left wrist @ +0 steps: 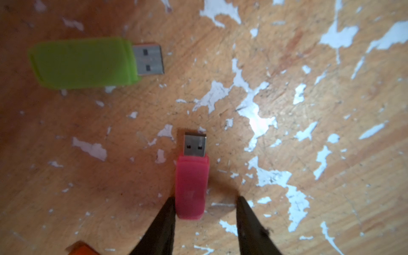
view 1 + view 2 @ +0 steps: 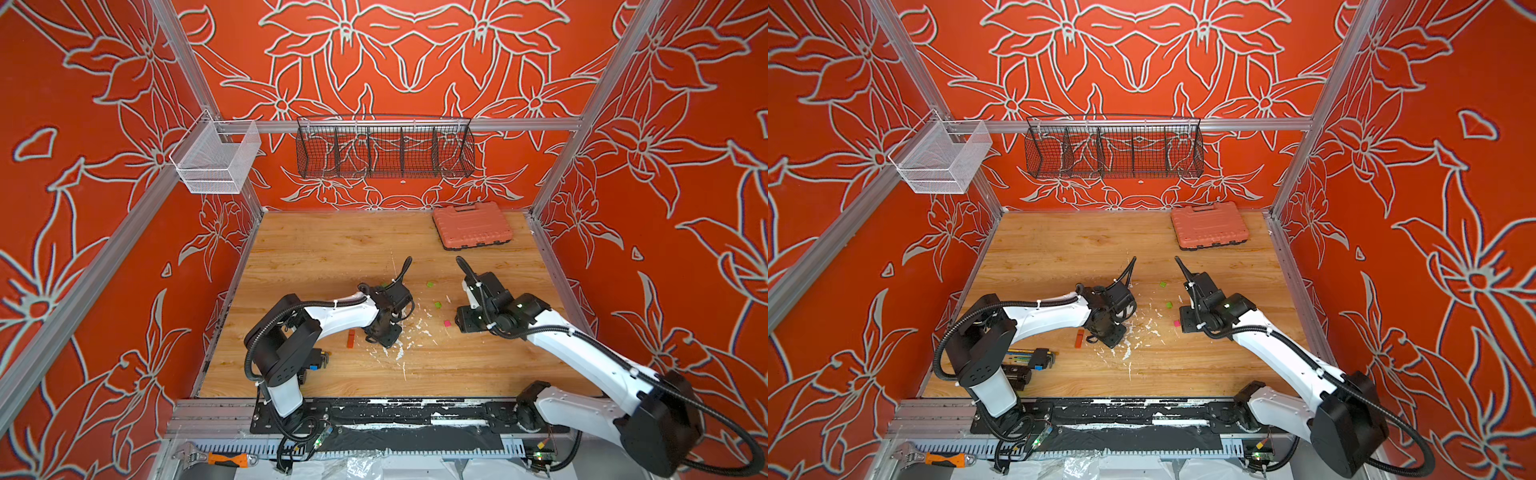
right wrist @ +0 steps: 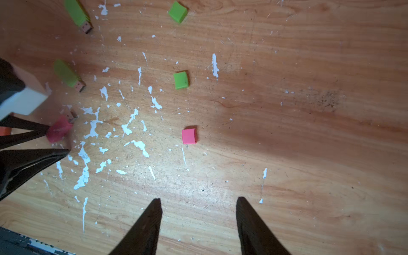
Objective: Close the usb drive cover
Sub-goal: Pick up the USB drive from the center of the board.
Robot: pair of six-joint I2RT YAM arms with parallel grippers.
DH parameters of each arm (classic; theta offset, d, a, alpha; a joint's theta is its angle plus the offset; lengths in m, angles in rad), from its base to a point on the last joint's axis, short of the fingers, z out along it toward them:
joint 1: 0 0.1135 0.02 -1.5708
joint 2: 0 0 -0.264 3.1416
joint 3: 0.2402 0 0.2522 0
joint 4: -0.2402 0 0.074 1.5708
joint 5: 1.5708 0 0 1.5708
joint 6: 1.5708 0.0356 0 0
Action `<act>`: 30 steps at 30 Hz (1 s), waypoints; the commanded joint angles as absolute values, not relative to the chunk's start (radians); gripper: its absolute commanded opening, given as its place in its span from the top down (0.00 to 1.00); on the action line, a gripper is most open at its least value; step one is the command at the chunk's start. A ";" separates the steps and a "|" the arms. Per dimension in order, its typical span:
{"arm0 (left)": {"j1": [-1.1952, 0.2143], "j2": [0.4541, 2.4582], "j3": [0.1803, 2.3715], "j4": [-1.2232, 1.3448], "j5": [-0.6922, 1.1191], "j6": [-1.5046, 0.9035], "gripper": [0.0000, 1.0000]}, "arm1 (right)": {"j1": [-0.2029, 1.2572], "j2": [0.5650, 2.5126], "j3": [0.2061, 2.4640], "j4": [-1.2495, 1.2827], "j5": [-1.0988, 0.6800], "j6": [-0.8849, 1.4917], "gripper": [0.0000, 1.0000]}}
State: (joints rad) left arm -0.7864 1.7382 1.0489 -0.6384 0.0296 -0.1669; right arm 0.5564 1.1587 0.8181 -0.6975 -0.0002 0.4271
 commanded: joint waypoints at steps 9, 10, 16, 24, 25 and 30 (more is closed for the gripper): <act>-0.793 1.758 1.041 -0.685 0.063 -0.174 0.85 | 0.558 1.468 0.973 -0.704 -0.002 0.373 0.48; -0.793 1.746 1.041 -0.689 0.062 -0.176 0.86 | 0.558 1.491 0.986 -0.720 -0.009 0.372 0.48; -0.793 1.706 1.056 -0.707 0.077 -0.174 0.91 | 0.559 1.578 0.994 -0.725 -0.076 0.382 0.49; -0.793 1.671 1.070 -0.713 0.103 -0.172 0.91 | 0.560 1.668 0.990 -0.638 -0.136 0.378 0.48; -0.793 1.665 1.073 -0.718 0.100 -0.172 0.91 | 0.560 1.676 0.994 -0.631 -0.134 0.376 0.48; -0.793 1.646 1.072 -0.727 0.100 -0.175 0.91 | 0.562 1.720 1.017 -0.612 -0.171 0.367 0.48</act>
State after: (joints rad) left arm -0.7872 1.6726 1.0557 -0.6926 0.0917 -0.1761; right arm 0.5564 1.6886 0.9977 -0.6418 -0.1242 0.3763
